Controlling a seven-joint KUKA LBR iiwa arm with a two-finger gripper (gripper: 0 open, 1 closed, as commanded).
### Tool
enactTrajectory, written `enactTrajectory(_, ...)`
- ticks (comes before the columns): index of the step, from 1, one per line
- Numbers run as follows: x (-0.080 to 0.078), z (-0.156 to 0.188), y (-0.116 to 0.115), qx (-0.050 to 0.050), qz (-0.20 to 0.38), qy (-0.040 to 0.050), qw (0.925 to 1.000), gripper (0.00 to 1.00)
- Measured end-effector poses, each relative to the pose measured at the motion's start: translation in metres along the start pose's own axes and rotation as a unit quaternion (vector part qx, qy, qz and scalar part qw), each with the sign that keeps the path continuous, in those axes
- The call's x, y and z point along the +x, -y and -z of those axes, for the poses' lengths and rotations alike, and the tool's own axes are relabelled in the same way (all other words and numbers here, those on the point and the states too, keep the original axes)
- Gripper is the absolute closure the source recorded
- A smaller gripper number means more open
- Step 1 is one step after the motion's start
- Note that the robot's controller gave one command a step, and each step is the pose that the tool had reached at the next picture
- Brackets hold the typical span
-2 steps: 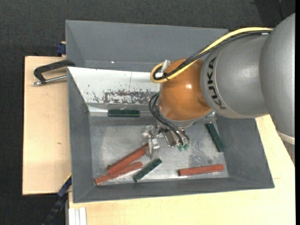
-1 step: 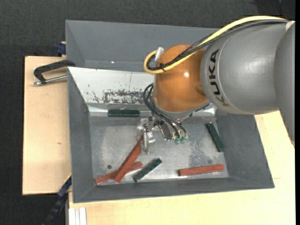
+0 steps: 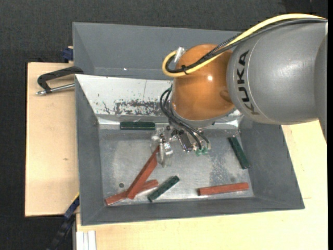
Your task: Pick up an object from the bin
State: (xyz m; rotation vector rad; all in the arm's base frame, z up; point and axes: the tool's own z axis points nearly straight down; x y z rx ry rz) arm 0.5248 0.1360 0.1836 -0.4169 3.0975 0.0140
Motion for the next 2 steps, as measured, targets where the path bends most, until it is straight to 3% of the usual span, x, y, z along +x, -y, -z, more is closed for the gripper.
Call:
enactTrajectory(1, 0.008, 0.01, 0.029, 0.004, -0.012, -0.0135, 0.9998, 1.0)
enactTrajectory(2, -0.022, 0.076, 0.031, 0.003, -0.039, -0.0062, 0.9992, 1.0)
